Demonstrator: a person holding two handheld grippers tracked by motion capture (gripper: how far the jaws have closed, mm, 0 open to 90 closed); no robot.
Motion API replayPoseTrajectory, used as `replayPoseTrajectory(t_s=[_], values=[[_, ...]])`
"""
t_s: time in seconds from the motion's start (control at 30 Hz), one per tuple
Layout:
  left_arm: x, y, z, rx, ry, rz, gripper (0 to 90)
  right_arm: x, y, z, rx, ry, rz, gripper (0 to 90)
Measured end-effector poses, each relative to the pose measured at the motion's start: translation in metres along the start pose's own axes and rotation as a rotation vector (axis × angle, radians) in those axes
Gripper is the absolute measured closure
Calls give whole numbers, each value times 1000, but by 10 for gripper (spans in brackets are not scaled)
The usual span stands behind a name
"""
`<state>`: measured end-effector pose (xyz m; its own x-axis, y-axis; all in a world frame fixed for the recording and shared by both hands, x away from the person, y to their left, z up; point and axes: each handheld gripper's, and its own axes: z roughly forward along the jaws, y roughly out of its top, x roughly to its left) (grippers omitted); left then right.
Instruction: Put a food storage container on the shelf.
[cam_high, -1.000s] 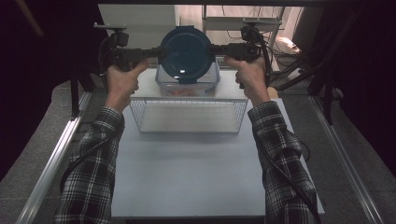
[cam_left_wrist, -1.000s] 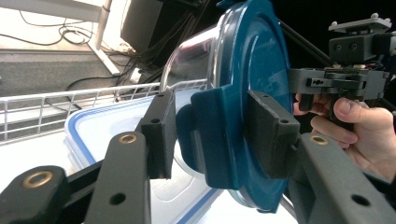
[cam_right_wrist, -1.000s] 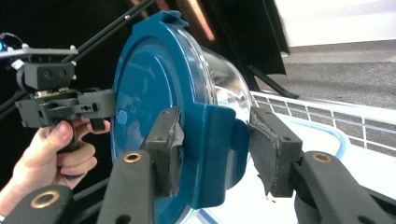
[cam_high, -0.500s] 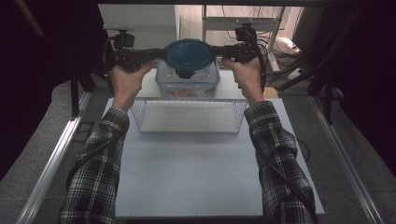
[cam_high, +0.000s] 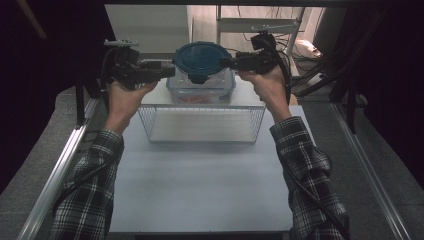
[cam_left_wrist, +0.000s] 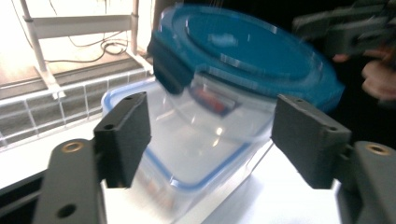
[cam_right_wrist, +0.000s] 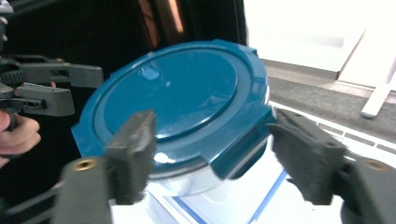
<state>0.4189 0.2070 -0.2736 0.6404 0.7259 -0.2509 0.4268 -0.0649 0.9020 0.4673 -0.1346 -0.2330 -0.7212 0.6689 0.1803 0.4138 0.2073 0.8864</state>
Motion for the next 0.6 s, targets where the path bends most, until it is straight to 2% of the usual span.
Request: replayPoseTrajectory(t_s=[0.03,0.17,0.27,0.4,0.5,0.6], values=[[0,-2,0,6,-2,3,266,0,0,0,0,0,0,238],[1,-13,-2,14,-36,-7,201,4,-7,-1,2,-18,-29,131],[-2,-20,-3,34,-42,-4,136,7,-15,-2,24,-26,-55,65],[-7,-29,-6,38,-64,3,117,11,-24,-7,36,-38,-93,28],[-12,-38,-7,65,-89,36,120,13,-31,-11,43,-20,-109,12],[-18,-48,-8,95,-80,72,100,18,-39,-18,44,-16,-131,8]])
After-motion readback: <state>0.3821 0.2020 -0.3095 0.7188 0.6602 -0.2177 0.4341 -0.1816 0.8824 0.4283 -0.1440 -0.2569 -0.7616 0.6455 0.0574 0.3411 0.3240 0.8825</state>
